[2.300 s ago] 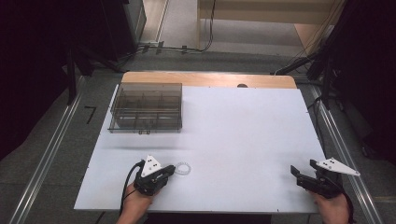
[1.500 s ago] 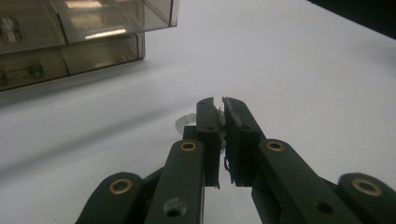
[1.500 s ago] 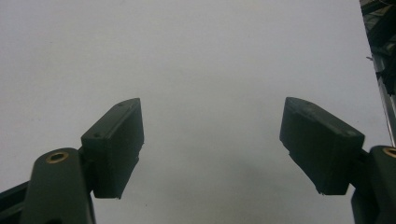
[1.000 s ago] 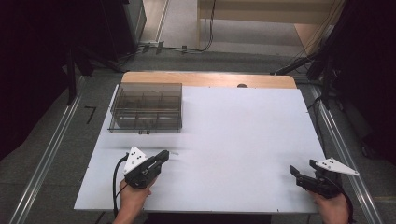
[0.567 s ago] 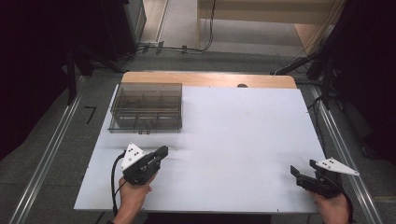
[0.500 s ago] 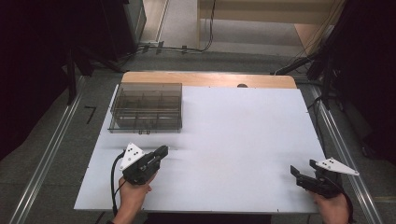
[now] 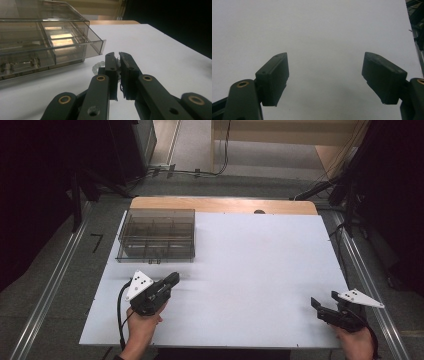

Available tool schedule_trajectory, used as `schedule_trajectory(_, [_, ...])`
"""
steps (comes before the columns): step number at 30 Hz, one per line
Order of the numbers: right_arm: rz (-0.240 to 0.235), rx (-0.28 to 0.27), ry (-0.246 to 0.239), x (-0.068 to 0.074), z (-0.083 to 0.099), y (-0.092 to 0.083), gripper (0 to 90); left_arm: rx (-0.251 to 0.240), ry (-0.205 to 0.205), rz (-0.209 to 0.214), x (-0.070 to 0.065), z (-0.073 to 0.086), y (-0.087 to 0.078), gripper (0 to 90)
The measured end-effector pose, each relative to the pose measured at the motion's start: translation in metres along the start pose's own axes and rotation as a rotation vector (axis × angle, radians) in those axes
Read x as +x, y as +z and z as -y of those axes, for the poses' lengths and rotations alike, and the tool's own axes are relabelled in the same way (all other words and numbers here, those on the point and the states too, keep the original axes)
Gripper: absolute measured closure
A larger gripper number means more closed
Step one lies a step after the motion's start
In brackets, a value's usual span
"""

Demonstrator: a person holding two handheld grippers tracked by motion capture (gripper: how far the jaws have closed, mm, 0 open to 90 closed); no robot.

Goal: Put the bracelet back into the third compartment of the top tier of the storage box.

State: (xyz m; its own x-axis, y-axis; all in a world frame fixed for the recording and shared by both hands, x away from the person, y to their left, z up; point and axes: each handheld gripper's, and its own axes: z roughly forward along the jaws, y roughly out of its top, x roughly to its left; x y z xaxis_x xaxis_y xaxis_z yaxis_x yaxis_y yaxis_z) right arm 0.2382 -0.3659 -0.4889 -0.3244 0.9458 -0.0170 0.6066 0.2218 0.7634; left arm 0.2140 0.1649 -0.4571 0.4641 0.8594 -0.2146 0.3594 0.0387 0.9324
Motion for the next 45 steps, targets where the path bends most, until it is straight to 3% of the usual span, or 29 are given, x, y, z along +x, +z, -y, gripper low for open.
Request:
schedule_trajectory(28, [-0.001, 0.003, 0.001, 0.0, 0.0, 0.0, 20.2, -0.056, -0.026, 0.01, 0.003, -0.016, 0.001, 84.9])
schedule_trajectory(45, [-0.001, 0.005, 0.002, -0.001, 0.0, 0.001, 20.2, -0.085, -0.041, -0.004, 0.009, -0.026, 0.003, 84.9])
